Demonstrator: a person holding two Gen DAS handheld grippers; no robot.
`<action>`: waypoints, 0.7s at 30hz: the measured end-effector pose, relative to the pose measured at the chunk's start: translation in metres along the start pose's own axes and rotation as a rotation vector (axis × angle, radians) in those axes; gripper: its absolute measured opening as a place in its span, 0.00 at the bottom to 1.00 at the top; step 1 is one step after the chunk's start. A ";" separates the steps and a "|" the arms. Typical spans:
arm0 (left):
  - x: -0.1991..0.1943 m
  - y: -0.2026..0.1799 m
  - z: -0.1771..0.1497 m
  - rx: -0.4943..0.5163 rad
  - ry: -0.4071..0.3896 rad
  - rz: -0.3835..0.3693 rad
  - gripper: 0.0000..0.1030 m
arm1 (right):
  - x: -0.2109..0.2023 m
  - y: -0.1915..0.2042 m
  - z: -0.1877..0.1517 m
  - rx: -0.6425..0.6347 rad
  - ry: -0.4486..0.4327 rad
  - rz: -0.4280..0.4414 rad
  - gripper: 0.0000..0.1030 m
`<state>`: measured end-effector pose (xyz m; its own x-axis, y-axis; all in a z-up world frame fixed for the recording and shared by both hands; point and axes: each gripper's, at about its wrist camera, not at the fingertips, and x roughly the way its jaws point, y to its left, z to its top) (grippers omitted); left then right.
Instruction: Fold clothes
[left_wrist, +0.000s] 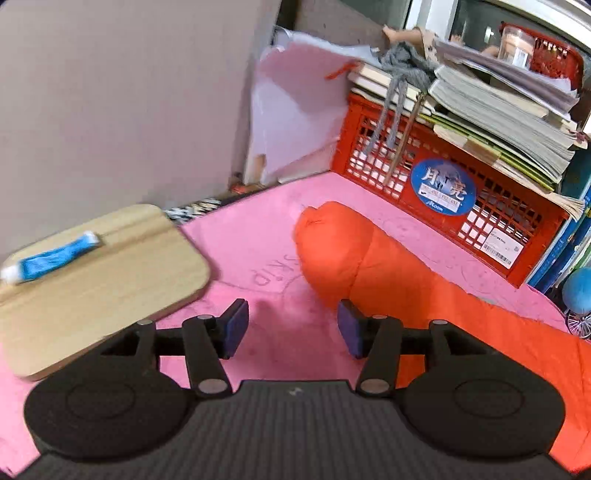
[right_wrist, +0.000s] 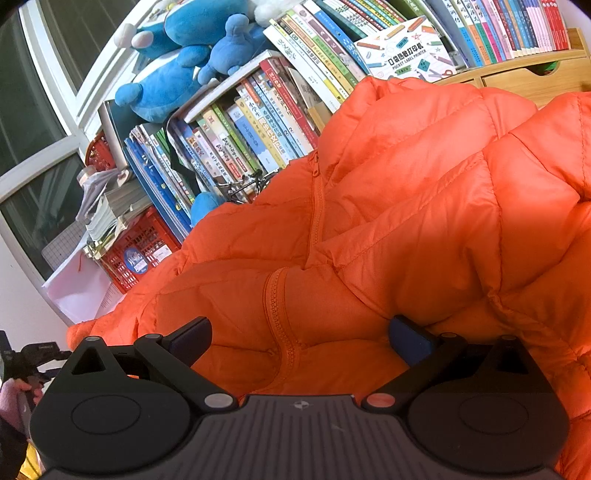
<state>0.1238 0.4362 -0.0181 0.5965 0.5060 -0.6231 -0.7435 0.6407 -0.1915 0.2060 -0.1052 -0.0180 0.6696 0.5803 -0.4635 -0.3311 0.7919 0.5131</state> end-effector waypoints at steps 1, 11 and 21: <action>0.006 -0.004 0.001 -0.012 0.012 -0.015 0.53 | 0.000 0.000 0.000 0.000 0.000 0.000 1.00; -0.003 -0.034 0.025 -0.087 0.003 -0.257 0.28 | 0.000 0.001 0.000 0.000 0.000 0.000 1.00; 0.014 -0.023 0.008 -0.007 -0.033 -0.111 0.63 | 0.000 0.000 0.000 0.003 0.000 0.003 1.00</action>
<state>0.1517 0.4326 -0.0162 0.6852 0.4509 -0.5720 -0.6740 0.6902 -0.2634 0.2058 -0.1052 -0.0180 0.6689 0.5824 -0.4619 -0.3312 0.7898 0.5163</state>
